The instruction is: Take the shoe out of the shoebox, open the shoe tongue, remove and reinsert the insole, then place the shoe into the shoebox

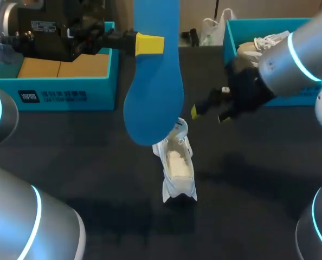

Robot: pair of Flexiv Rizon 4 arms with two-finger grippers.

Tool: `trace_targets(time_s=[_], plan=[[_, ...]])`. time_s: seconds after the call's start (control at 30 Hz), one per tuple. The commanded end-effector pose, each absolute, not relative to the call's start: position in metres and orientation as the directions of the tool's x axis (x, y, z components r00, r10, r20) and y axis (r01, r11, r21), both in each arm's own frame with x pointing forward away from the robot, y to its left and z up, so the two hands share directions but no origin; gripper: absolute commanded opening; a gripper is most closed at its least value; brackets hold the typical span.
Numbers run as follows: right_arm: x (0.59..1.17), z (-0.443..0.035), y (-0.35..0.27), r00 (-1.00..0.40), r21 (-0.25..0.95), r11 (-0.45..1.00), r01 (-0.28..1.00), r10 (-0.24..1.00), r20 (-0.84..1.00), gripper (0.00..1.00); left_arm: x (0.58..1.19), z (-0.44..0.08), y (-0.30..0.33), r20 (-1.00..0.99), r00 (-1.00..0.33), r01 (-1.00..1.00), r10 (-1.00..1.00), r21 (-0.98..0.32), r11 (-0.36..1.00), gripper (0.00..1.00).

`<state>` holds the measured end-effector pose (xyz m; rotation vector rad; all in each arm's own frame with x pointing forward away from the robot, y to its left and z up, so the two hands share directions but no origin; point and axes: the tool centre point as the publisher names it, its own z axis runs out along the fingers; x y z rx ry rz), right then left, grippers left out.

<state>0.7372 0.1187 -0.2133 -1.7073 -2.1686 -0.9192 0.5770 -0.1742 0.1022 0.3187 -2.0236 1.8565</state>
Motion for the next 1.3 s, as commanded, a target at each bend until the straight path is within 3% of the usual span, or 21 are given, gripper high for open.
trace_targets(time_s=[0.03,0.37,0.57,0.73,0.87,0.97,1.3], plan=[[0.747,-0.195,0.11,-0.323,0.332,0.095,0.938,0.584,0.744,1.0,0.577,0.102,-0.175,0.419,-0.904,-0.41,0.084,-0.906,0.106,0.0],[0.748,-0.19,0.109,-0.33,0.331,0.114,0.937,0.601,0.727,1.0,0.577,0.102,-0.175,0.419,-0.904,-0.41,0.084,-0.906,0.106,0.0],[0.759,-0.176,0.115,-0.321,0.338,0.052,0.94,0.478,0.817,1.0,0.577,0.102,-0.175,0.419,-0.904,-0.41,0.084,-0.906,0.106,0.0],[0.759,-0.156,0.117,-0.317,0.331,0.039,0.943,0.416,0.852,1.0,0.595,0.094,-0.175,0.212,-0.976,-0.211,0.04,-0.977,0.026,0.0],[0.762,-0.149,0.117,-0.285,0.292,0.045,0.955,0.403,0.87,1.0,0.61,0.088,-0.172,-0.067,-0.997,0.066,0.024,-0.996,-0.063,0.0],[0.764,-0.143,0.116,-0.269,0.278,0.029,0.96,0.362,0.893,1.0,0.619,0.069,-0.175,-0.56,-0.823,0.567,-0.099,-0.819,-0.082,0.0],[0.764,-0.142,0.116,-0.255,0.264,0.023,0.964,0.357,0.899,1.0,0.625,0.062,-0.176,-0.594,-0.798,0.601,-0.099,-0.797,-0.059,0.0]])
